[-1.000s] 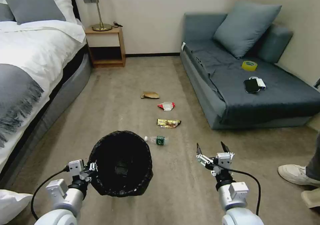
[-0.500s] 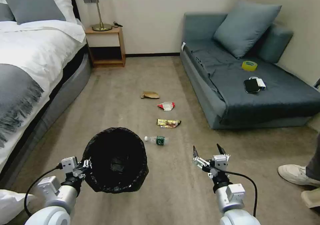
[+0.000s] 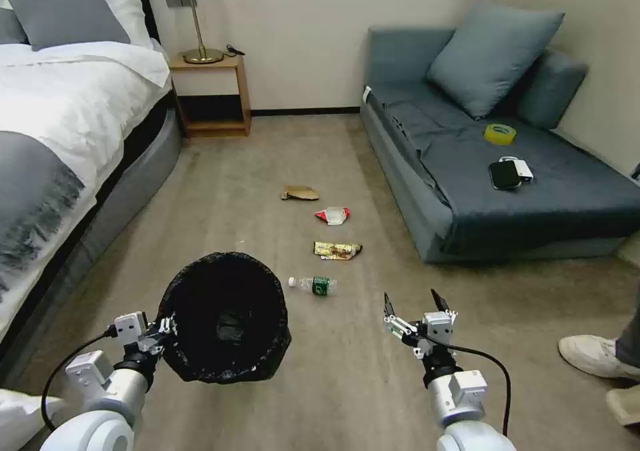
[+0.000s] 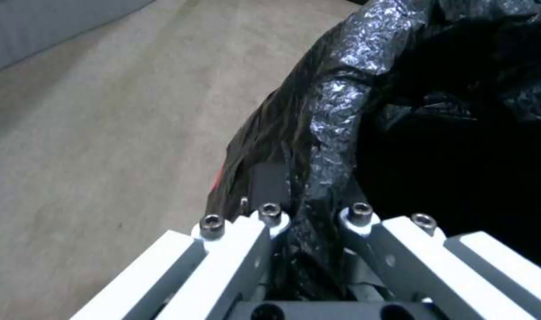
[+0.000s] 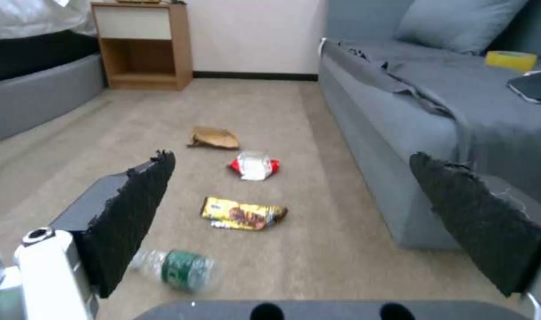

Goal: Pick up the trash bin, then pick up the garbage on the floor and place it into the trash bin.

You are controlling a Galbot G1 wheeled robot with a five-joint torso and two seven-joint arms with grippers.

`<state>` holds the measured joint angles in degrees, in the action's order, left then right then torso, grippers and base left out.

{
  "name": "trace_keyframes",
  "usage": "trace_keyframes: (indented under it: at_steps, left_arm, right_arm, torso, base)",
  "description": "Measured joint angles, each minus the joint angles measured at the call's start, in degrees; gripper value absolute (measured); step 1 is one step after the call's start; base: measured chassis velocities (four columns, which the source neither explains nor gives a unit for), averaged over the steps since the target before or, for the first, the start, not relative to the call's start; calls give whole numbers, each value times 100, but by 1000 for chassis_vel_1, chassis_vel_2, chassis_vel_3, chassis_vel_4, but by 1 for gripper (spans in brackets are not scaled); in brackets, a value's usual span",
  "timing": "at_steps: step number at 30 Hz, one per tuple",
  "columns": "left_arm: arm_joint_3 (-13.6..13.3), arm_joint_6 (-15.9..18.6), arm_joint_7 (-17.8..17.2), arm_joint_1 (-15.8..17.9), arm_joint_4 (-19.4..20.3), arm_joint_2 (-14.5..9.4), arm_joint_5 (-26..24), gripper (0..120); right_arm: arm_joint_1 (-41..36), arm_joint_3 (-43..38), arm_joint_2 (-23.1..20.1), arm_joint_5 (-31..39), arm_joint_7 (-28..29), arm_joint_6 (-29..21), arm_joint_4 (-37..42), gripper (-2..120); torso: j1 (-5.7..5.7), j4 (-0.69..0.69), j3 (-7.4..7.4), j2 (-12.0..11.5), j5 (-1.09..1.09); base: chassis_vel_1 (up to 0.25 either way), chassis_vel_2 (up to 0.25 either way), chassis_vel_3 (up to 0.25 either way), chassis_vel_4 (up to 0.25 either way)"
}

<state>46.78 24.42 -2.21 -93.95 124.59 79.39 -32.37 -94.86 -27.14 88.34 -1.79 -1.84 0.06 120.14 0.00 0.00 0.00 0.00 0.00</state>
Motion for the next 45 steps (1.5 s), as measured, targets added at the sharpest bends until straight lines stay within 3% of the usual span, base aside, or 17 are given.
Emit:
trace_keyframes:
  at_steps: [28,34,39,45]
  left_arm:
    - [187,-5,-18,16,33,47,-84,4]
    - [208,-19,-16,-14,38,61,-87,4]
    - [237,-21,-5,-55,75,67,-88,4]
    - [283,55,-3,-142,139,54,-150,4]
  right_arm:
    - [62,27,-47,12,-24,80,-83,100]
    - [86,82,-52,-15,-97,319,-240,100]
    - [183,126,-197,-12,-501,540,-536,100]
    - [300,357,-664,83,-882,307,-806,100]
  torso:
    - [0,0,1,0,0]
    - [0,0,1,0,-1]
    - [1,0,1,0,0]
    - [1,1,0,0,0]
  base:
    - [-210,206,217,-207]
    - [-220,215,224,-219]
    - [-185,164,150,-180]
    - [-17,18,13,-14]
